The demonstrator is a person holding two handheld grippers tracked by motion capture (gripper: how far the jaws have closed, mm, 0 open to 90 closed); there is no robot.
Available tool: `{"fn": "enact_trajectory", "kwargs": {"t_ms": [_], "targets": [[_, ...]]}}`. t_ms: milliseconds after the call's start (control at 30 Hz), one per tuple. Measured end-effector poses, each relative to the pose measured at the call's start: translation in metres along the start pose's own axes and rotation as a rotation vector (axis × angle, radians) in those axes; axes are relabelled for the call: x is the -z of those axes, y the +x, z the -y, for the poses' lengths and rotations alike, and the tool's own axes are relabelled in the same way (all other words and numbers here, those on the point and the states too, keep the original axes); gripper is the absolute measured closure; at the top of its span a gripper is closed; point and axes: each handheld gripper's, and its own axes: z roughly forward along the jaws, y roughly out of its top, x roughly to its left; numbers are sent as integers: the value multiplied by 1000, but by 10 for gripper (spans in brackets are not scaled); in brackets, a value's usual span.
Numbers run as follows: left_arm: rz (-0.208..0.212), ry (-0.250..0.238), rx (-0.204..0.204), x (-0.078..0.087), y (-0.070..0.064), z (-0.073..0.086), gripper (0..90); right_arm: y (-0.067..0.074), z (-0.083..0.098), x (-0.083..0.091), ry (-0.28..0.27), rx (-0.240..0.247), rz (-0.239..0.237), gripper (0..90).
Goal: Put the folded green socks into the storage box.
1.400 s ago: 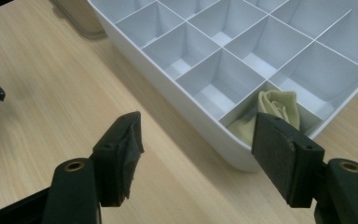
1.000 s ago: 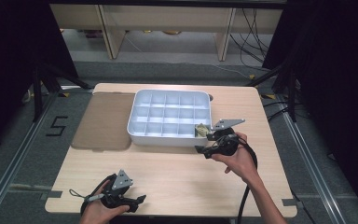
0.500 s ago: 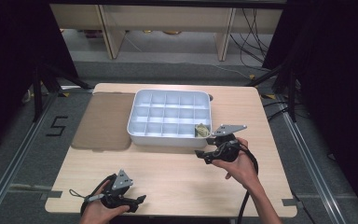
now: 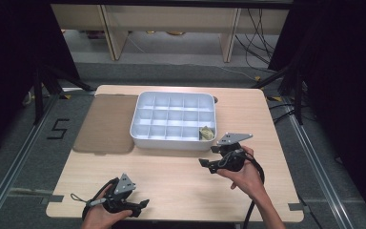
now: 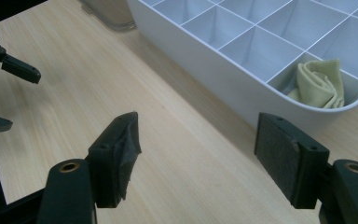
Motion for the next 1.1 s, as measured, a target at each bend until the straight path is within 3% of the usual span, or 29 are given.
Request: {"fn": "enact_trajectory", "kwargs": {"t_ms": [67, 100, 133, 200, 233, 367, 400, 467, 500, 567, 633, 800, 833, 867, 900, 967, 1000, 1033, 1100], "targets": [[7, -4, 35, 0, -3, 0, 234, 2, 2, -1, 5, -7, -10, 316], [12, 5, 8, 1, -1, 0, 233, 1, 3, -1, 1, 8, -14, 315], [12, 5, 8, 1, -2, 0, 234, 1, 5, -2, -1, 21, -18, 309], [4, -1, 29, 0, -2, 1, 234, 3, 7, -1, -3, -10, -10, 301], [-1, -3, 6, 0, -1, 1, 234, 3, 9, -2, -6, 5, -10, 294], [0, -3, 25, 0, -2, 1, 234, 7, 14, -4, -3, -28, -33, 251], [2, -2, 8, 0, -1, 1, 234, 6, 14, -4, -10, 3, -37, 227], [1, 1, 4, 0, -1, 1, 234, 7, 17, -6, -14, 18, -41, 208], [-1, 0, 4, 0, -1, 1, 234, 10, 19, -5, -11, -1, -40, 208], [9, 2, 19, 0, -2, 1, 234, 10, 22, -7, -22, 18, -45, 208], [2, 5, -6, 0, -1, 0, 234, 11, 26, -7, -10, 5, -45, 207], [16, 7, 29, 0, -4, 1, 234, 12, 35, -9, -19, 16, -54, 210], [18, 5, 28, 0, -3, 1, 234, 15, 37, -7, -9, -24, -47, 213], [10, -3, 40, -1, -4, 1, 234, 12, 38, -9, -25, 11, -43, 216], [11, -6, 43, -1, -4, 1, 234, 12, 39, -8, -21, 7, -44, 217], [16, -1, 40, -1, -4, 1, 234, 12, 41, -7, -18, 9, -50, 219], [13, -1, 41, -1, -4, 1, 234, 15, 43, -6, -12, -23, -40, 219], [13, -6, 48, -2, -5, 2, 234, 12, 44, -6, -28, 6, -41, 219], [20, -3, 40, -2, -4, 2, 234, 14, 46, -5, -15, -8, -43, 219]]}}
